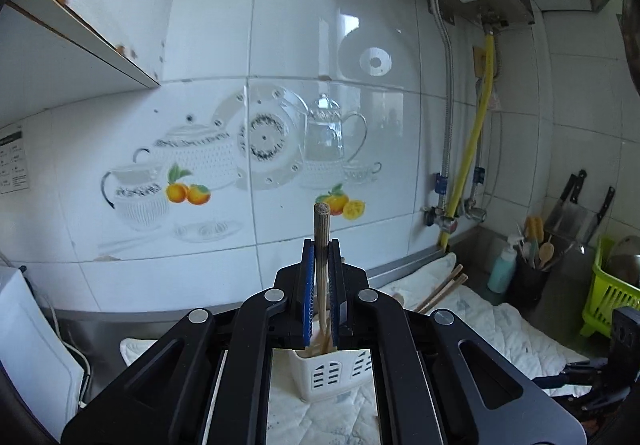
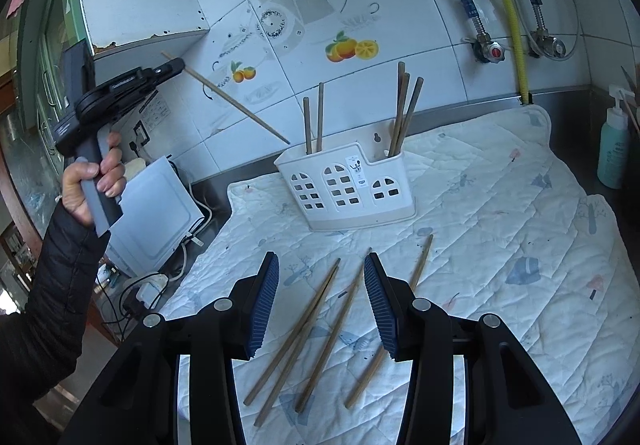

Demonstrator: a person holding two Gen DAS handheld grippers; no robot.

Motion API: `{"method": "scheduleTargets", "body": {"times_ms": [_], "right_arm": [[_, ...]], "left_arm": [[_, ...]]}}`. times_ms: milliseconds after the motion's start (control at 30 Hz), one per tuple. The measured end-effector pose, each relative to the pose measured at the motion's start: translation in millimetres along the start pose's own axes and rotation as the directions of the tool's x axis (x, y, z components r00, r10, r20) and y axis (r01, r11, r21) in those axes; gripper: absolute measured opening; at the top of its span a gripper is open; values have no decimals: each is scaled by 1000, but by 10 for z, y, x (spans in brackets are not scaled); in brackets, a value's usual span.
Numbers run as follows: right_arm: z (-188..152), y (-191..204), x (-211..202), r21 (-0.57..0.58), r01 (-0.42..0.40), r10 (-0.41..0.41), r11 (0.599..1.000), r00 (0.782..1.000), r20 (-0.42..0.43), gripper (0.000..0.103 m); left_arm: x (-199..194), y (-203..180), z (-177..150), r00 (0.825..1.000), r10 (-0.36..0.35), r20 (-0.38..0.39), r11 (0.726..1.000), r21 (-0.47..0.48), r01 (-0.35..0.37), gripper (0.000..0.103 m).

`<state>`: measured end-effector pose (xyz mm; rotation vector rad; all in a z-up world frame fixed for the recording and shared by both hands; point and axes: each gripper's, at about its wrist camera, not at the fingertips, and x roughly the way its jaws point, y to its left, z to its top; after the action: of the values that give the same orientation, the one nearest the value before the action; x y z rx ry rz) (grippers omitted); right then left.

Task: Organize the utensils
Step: 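Lower the chopstick into the holder and open the left gripper, then grasp a chopstick with the right gripper while the left gripper grasps another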

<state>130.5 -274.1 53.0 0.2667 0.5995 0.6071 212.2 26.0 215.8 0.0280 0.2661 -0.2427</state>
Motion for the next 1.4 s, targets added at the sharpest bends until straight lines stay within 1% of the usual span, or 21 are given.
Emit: {"method": "scheduleTargets", "body": {"times_ms": [33, 100, 167, 233, 333, 367, 467, 533, 600, 667, 700, 800, 833, 900, 967, 1033, 1067, 1133, 1233, 1300, 1400], "right_arm": [[-5, -11, 8, -1, 3, -3, 1000, 1000, -4, 43], [-18, -28, 14, -10, 21, -22, 1000, 1000, -8, 43], [-37, -43, 19, -21, 43, -44, 999, 999, -10, 43], [-65, -58, 31, -25, 56, -56, 998, 998, -15, 43], [-132, -58, 53, -42, 86, -87, 995, 996, -20, 43], [-160, -52, 62, -48, 94, -96, 994, 995, -24, 43], [-245, -55, 86, -50, 104, -106, 993, 994, -41, 43], [-300, -55, 100, -54, 118, -120, 992, 991, -53, 43], [-361, -57, 113, -54, 131, -135, 990, 989, -64, 43], [-445, -48, 117, -53, 143, -147, 988, 986, -74, 43], [-493, -37, 122, -58, 151, -156, 987, 984, -81, 43], [-649, -10, 167, -61, 165, -172, 984, 978, -115, 43], [-709, 5, 188, -67, 169, -177, 983, 976, -127, 43], [-805, 33, 229, -77, 192, -202, 978, 969, -141, 43], [-900, 60, 286, -84, 209, -220, 974, 964, -151, 42], [-979, 86, 356, -89, 228, -240, 970, 957, -161, 37], [-1017, 102, 391, -94, 239, -251, 967, 954, -162, 36], [-1081, 130, 473, -100, 263, -276, 960, 947, -166, 31], [-1134, 148, 569, -103, 295, -308, 950, 938, -160, 29], [-1151, 148, 629, -101, 323, -335, 941, 929, -156, 28], [-1173, 116, 717, -81, 339, -348, 937, 922, -169, 25]], "left_arm": [[67, -3, -14, 1000, 14, -11, 1000, 4, -14, 5], [197, 16, -58, 999, 3, -42, 1000, -9, -4, 5], [315, 24, -112, 997, 21, -71, 1000, -7, -21, 5], [402, 56, -168, 996, 16, -93, 1000, -21, -18, 5], [486, 67, -244, 994, 11, -112, 1000, -27, -15, 6], [515, 75, -263, 992, 0, -122, 999, -37, -5, 6], [536, 58, -296, 992, 1, -127, 999, -34, -6, 7], [516, 29, -299, 992, -6, -125, 1000, -27, 2, 10], [483, 7, -291, 993, -6, -120, 1000, -21, 4, 12], [419, -4, -287, 994, -9, -112, 1000, -21, 7, 17], [382, -11, -282, 994, -9, -106, 1000, -18, 7, 21], [231, -31, -285, 996, -11, -87, 1000, -15, 10, 26], [172, -38, -297, 997, -9, -80, 1000, -14, 8, 30], [48, -51, -337, 998, -14, -69, 1000, -14, 13, 36], [-66, -81, -409, 998, -8, -63, 1000, -5, 8, 37], [-173, -94, -527, 997, -11, -75, 1000, -16, 9, 39], [-228, -101, -601, 997, -11, -83, 1000, -21, 9, 39], [-322, -112, -742, 996, 15, -92, 1000, -21, -17, 40], [-440, -115, -981, 992, 20, -124, 999, -35, -24, 40], [-488, -124, -1154, 987, 13, -157, 999, -48, -21, 40], [-551, -161, -1432, 978, 3, -210, 997, -73, -18, 40]]}}
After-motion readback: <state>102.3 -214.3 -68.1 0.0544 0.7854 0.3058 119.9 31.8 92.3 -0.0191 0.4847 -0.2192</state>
